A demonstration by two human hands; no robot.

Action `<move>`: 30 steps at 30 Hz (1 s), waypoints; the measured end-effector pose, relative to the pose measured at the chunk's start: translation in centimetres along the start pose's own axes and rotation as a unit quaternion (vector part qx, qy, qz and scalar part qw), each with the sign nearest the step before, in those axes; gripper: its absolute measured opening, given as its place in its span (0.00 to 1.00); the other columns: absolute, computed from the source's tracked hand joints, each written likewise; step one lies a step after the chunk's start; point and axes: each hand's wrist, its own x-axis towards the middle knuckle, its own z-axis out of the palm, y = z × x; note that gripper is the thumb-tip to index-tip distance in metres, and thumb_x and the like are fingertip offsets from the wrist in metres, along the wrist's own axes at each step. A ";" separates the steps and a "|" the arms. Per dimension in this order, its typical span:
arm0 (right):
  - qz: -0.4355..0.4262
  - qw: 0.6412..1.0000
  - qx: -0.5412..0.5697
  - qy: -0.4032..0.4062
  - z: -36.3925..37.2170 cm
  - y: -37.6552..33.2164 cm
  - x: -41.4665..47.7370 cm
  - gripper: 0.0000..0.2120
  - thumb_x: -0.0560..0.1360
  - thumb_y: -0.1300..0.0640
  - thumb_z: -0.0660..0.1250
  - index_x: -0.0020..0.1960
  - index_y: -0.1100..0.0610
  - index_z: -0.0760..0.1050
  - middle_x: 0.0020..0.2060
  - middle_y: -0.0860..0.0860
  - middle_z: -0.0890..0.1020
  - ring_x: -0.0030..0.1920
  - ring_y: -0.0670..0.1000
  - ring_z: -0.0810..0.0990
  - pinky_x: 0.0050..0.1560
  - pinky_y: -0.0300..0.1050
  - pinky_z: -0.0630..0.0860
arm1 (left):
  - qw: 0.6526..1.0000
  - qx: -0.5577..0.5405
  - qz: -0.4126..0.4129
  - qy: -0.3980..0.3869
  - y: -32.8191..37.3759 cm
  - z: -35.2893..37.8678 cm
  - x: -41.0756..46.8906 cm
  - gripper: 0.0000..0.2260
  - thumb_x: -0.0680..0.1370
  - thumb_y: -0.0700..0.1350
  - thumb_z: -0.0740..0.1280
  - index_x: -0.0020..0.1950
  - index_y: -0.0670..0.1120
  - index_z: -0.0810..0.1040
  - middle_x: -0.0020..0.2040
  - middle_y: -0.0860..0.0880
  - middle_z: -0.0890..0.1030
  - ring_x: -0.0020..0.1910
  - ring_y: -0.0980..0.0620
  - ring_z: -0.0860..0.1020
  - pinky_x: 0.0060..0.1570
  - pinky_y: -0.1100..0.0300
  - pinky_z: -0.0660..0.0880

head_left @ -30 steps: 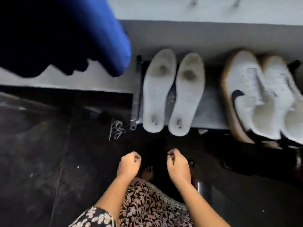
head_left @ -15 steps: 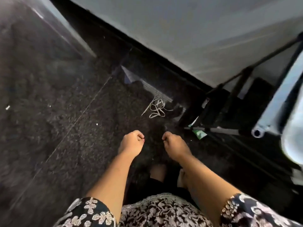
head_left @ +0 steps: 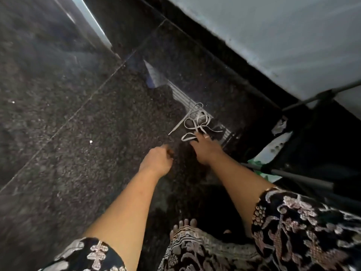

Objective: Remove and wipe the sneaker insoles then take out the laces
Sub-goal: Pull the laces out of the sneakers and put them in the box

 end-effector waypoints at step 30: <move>0.073 0.856 0.419 0.292 -19.6 -2.1 -35.2 0.19 0.72 0.71 0.57 0.52 0.56 0.80 0.46 0.54 0.83 0.49 0.51 0.80 0.50 0.40 0.74 | 0.967 -0.154 0.189 0.066 16.8 -12.5 -25.3 0.09 0.80 0.47 0.60 0.41 0.49 0.75 0.36 0.50 0.79 0.37 0.51 0.78 0.40 0.61 0.71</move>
